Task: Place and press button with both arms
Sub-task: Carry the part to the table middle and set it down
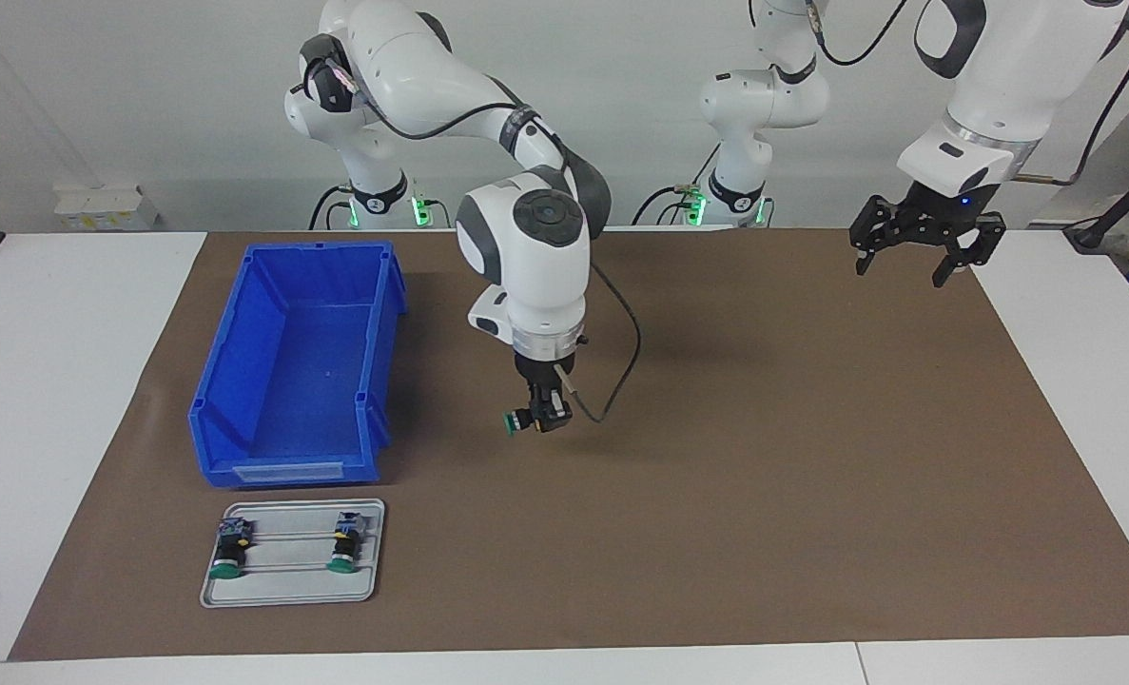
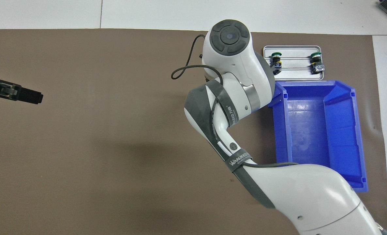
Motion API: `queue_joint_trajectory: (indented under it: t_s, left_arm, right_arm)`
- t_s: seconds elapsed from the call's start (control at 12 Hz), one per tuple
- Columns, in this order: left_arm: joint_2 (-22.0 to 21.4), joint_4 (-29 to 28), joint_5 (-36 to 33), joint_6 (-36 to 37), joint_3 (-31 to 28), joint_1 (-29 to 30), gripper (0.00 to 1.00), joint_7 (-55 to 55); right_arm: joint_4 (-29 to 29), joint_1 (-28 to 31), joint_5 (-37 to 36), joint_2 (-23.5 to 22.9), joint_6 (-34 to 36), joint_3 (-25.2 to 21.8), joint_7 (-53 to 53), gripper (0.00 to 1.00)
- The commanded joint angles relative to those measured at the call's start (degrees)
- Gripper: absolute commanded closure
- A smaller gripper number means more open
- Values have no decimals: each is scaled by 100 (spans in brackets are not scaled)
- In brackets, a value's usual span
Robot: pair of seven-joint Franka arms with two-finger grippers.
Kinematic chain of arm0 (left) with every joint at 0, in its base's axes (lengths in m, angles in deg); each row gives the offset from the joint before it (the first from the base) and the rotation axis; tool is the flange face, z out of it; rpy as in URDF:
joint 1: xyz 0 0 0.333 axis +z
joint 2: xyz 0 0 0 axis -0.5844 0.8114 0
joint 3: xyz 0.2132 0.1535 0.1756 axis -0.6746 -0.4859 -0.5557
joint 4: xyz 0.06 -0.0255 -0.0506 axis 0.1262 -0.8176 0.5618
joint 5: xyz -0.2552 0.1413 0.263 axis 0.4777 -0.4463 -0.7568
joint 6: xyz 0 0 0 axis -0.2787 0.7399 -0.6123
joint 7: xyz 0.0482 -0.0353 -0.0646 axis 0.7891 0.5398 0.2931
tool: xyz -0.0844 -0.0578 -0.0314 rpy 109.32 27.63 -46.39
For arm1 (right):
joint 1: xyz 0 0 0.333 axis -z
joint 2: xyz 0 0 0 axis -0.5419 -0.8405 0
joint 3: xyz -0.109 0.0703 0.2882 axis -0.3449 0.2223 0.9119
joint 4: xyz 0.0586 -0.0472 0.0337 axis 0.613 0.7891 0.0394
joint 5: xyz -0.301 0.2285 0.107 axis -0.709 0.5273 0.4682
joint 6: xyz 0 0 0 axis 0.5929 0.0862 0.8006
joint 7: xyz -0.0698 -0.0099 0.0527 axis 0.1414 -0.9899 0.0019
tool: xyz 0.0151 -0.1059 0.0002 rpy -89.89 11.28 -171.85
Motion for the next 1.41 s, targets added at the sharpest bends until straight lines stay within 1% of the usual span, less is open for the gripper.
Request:
queue_joint_trajectory:
  t_s: [0.0, 0.08, 0.17, 0.33, 0.58, 0.67, 0.75, 0.83, 1.08, 1.16, 1.25, 1.33]
  left_arm:
    - [-111, -147, -29, -109, -44, -79, 0, -188]
    - [-111, -147, -29, -118, -44, -79, 0, -214]
    - [-111, -147, -29, -118, -44, -79, 0, -249]
    - [-111, -147, -20, -118, -44, -79, 0, -267]
    - [-120, -147, -20, -83, -44, -79, 0, -434]
    - [-120, -147, -20, -83, -44, -79, 0, -495]
    - [-120, -156, -20, -74, -44, -79, 0, -583]
    - [-120, -156, -20, -65, -44, -79, 0, -644]
    - [-129, -156, -20, -65, -44, -79, 0, -697]
    - [-129, -156, -12, -56, -44, -79, 0, -785]
    - [-129, -156, -12, -48, -44, -79, 0, -803]
    - [-138, -165, -20, -30, -44, -79, 0, -803]
  right_arm:
    - [36, -160, -22, -169, -307, 1, 588, 95]
    - [37, -203, -31, -186, -334, 1, 747, 95]
    - [45, -326, -57, -274, -326, 1, 870, 91]
    - [89, -406, -57, -380, -395, 1, 1169, 91]
    - [300, -415, 48, -336, -510, 1, 1522, 92]
    - [483, -458, 57, -293, -562, 1, 1565, 92]
    - [746, -485, 57, -223, -763, 9, 1696, 92]
    - [1010, -494, 83, -135, -1104, 36, 1889, 92]
    - [1406, -538, 163, -117, -1572, 89, 2093, 90]
    - [1504, -547, 198, -99, -1634, 89, 2102, 86]
    - [1531, -555, 328, -90, -1679, 89, 2154, 79]
    - [1566, -590, 347, -64, -1731, 89, 2207, 68]
